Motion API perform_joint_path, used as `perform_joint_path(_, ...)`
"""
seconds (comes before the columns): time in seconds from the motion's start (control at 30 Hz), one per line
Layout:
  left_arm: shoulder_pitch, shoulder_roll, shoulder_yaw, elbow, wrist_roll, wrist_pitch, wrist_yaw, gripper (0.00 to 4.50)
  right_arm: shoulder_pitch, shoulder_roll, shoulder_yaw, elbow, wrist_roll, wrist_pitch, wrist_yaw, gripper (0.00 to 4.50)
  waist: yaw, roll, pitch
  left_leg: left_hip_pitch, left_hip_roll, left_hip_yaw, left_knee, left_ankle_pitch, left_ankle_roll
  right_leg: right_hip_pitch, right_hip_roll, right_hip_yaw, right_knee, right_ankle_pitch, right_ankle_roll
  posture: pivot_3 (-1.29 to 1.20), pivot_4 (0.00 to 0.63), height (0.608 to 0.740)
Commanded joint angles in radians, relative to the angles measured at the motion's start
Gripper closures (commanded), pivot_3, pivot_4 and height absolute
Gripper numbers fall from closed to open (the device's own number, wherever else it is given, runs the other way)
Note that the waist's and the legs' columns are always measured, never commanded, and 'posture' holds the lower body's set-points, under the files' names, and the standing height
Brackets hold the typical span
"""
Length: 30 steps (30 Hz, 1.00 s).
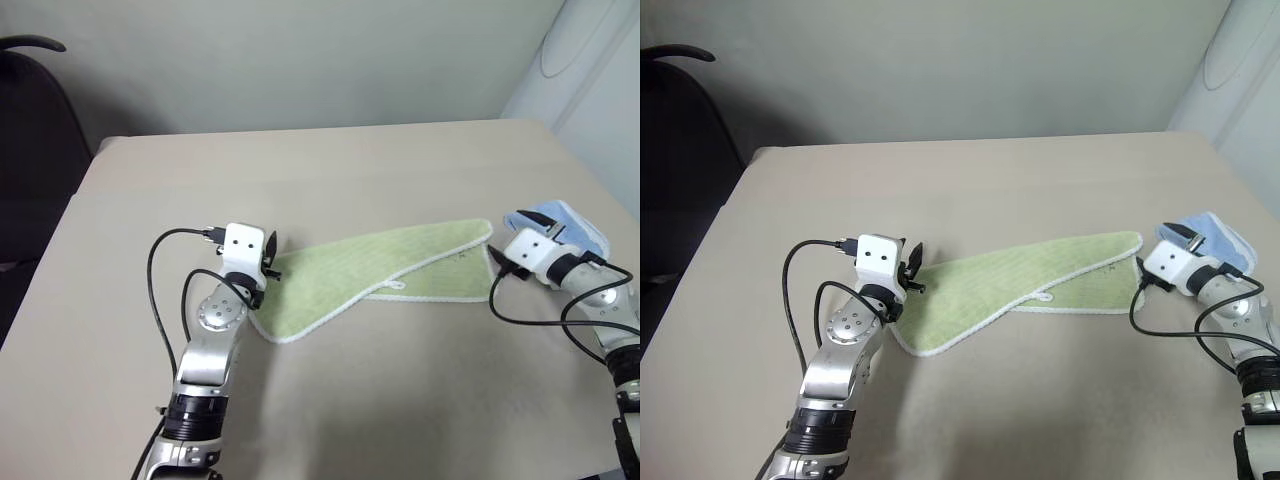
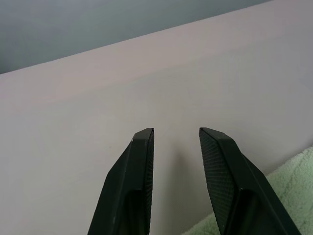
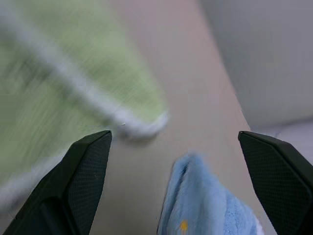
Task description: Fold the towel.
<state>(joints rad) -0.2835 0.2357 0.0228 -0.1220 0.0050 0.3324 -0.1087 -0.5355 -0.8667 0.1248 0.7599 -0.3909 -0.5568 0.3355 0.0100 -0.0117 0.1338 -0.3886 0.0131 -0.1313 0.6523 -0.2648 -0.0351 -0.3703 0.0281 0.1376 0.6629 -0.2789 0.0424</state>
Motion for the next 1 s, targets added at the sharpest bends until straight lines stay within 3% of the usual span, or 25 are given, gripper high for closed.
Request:
perform_joint_path(0.03,-0.011,-0.002,-0.005,-0.022,0.009,-0.023,-0.005,2.88,-0.081,-0.031,0.062,0.093,-0.12,-0.092,-0.108,0.12,-0.001,0.0,0.0,0.0,0.0,0.0,0.0,0.0,0.0,0.0,0.0,0.0,0.0,0.0,0.0,0.0,0.15,0.74)
perform_joint_path(0.4,-0.005,0.003,0.0,-0.035,0.012,-0.021,-0.003,2.88,-0.273,0.015,0.233,0.302,-0.316,-0.157,-0.323,0.12,-0.001,0.0,0.0,0.0,0.001,0.0,0.0,-0.001,0.001,0.0,-0.001,0.0,0.0,0.0,0.0,0.0,0.15,0.74)
perform_joint_path(0.5,0.004,0.004,0.005,-0.044,0.013,-0.02,0.0,2.88,-0.286,0.014,0.254,0.321,-0.332,-0.174,-0.338,0.73,-0.001,0.0,0.0,0.0,0.001,0.0,0.0,-0.001,0.001,0.0,-0.001,0.0,0.0,0.001,-0.001,0.0,0.15,0.74)
perform_joint_path(0.87,0.012,0.003,-0.003,-0.05,0.016,-0.019,-0.002,2.88,-0.27,-0.016,0.269,0.316,-0.349,-0.189,-0.394,4.46,-0.001,0.0,0.0,0.0,0.001,0.0,-0.001,-0.001,0.001,-0.001,-0.002,0.0,0.0,0.001,-0.001,0.0,0.15,0.74)
perform_joint_path(1.0,0.007,0.004,-0.007,-0.045,0.016,-0.018,-0.005,2.88,-0.246,-0.033,0.268,0.303,-0.35,-0.181,-0.409,4.46,0.001,0.0,0.0,0.0,0.002,0.0,-0.001,-0.001,0.001,-0.001,-0.002,0.0,0.0,0.001,-0.001,0.0,0.15,0.74)
